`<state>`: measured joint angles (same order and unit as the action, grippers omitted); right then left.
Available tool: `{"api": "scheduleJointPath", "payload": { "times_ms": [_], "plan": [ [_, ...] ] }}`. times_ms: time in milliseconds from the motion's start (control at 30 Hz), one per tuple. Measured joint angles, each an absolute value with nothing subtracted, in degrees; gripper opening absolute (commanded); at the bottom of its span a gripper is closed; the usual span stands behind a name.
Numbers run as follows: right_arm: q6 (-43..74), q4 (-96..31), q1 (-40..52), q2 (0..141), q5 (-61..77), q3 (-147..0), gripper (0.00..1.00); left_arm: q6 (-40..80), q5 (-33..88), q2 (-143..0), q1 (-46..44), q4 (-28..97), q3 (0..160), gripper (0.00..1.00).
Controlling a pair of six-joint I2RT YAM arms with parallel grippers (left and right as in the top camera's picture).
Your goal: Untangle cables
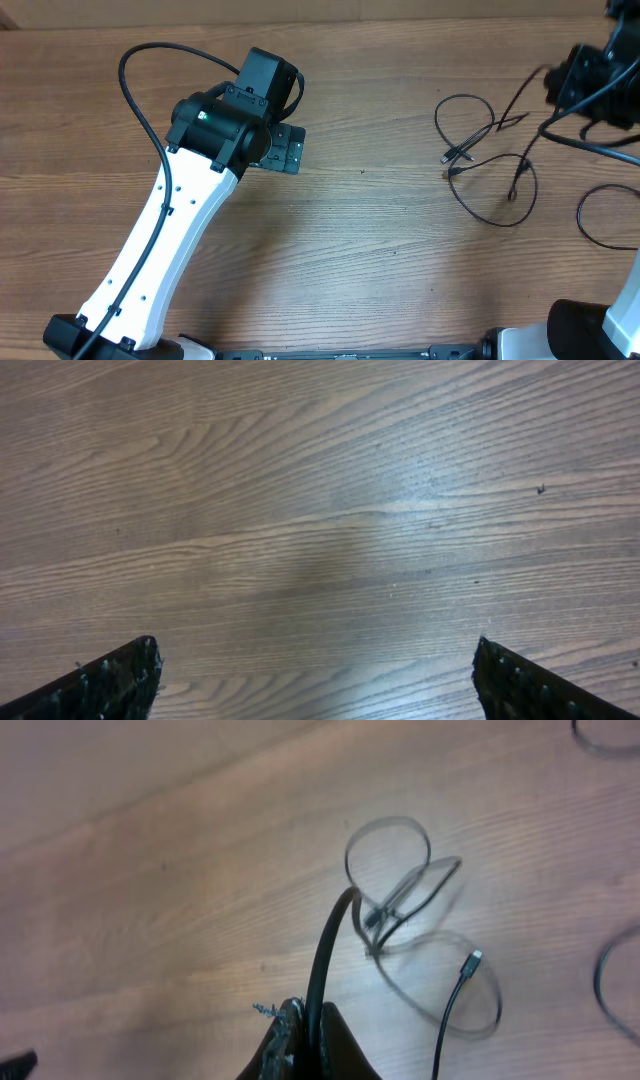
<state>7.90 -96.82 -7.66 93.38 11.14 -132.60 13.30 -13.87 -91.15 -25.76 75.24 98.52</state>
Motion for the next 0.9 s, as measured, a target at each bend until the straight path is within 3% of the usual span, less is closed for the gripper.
{"api": "scheduleJointPath", "payload": {
  "times_ms": [433, 900],
  "plan": [
    [7.9, -93.4, -4.5, 93.4, 16.8, -132.3, 0.04, 13.3, -13.9, -91.2, -25.8, 75.2, 98.5, 1.00],
    [12.1, -62.1, -6.0, 93.4, 6.6, -131.8, 0.04, 13.3, -13.9, -91.2, -25.8, 75.2, 98.5, 1.00]
  ]
}}
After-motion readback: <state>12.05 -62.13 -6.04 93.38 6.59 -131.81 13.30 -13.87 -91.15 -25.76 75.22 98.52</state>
